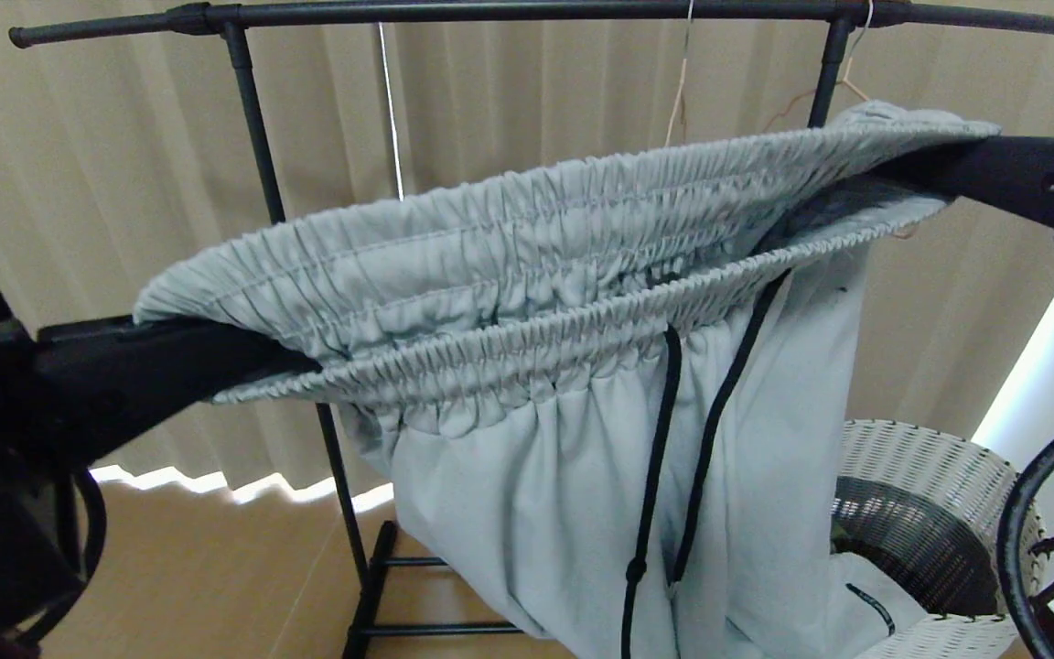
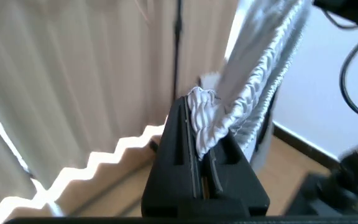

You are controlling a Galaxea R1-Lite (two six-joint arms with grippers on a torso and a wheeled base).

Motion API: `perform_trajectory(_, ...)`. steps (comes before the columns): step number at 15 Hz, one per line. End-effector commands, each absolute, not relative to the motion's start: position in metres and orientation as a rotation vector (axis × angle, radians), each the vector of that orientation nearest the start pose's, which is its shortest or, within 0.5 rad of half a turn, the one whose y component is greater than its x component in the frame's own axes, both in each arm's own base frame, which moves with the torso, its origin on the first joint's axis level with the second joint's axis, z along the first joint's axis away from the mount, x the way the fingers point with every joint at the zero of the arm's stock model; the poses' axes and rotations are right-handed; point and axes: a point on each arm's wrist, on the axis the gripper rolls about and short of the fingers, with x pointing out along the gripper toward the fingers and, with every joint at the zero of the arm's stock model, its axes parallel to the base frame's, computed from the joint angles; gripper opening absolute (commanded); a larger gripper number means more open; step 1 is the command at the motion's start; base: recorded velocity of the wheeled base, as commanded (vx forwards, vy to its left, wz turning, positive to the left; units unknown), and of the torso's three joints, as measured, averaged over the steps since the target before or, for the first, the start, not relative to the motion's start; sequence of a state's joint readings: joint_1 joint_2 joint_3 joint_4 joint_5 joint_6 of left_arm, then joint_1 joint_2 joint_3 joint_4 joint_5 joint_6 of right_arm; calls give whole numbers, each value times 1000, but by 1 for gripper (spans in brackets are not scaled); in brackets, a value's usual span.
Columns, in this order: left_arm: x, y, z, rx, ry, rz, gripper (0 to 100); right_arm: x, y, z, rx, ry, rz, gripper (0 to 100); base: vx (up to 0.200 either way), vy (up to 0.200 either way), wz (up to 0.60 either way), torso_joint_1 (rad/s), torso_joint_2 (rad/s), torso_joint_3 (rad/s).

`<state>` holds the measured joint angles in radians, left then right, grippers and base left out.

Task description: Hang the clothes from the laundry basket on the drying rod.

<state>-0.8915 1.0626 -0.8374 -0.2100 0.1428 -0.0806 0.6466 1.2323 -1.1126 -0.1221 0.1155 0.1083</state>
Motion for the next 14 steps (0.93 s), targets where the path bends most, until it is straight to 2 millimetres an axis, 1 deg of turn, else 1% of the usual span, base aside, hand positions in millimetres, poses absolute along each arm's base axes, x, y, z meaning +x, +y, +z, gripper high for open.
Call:
perform_trajectory(1,90,-98,309,-90,-20,-718,0,152,121,349,113,9,776,0,0,0,0,0,0,0)
perform_trajectory(2,90,-94,315,-88,-48,-727,0,154,124,358,118,-16,780,0,0,0,0,0,0,0)
perform_trajectory(4,93,-89,325,-74,-94,-714,0,153,130,371,132,-54,809,0,0,0,0,0,0,0)
perform_trajectory(6,93,-88,330,-77,-108,-723,0,155,134,374,133,-60,817,0,0,0,0,0,0,0)
perform_trajectory(7,96,-92,326,-68,-88,-734,0,159,137,370,128,-43,810,0,0,0,0,0,0,0)
perform_trajectory(9,112,-106,315,-40,-22,-724,0,163,139,363,119,-18,802,0,0,0,0,0,0,0)
perform_trajectory(10,130,-115,306,-13,31,-690,0,165,138,357,111,2,784,0,0,0,0,0,0,0)
perform_trajectory(11,137,-118,303,1,48,-674,0,166,137,355,107,9,766,0,0,0,0,0,0,0)
perform_trajectory(12,153,-129,293,54,90,-652,0,170,135,343,79,38,686,0,0,0,0,0,0,0)
perform_trajectory(13,158,-133,290,74,102,-637,0,171,134,339,66,49,657,0,0,0,0,0,0,0)
perform_trajectory(14,169,-142,287,102,116,-590,0,173,133,327,45,81,602,0,0,0,0,0,0,0)
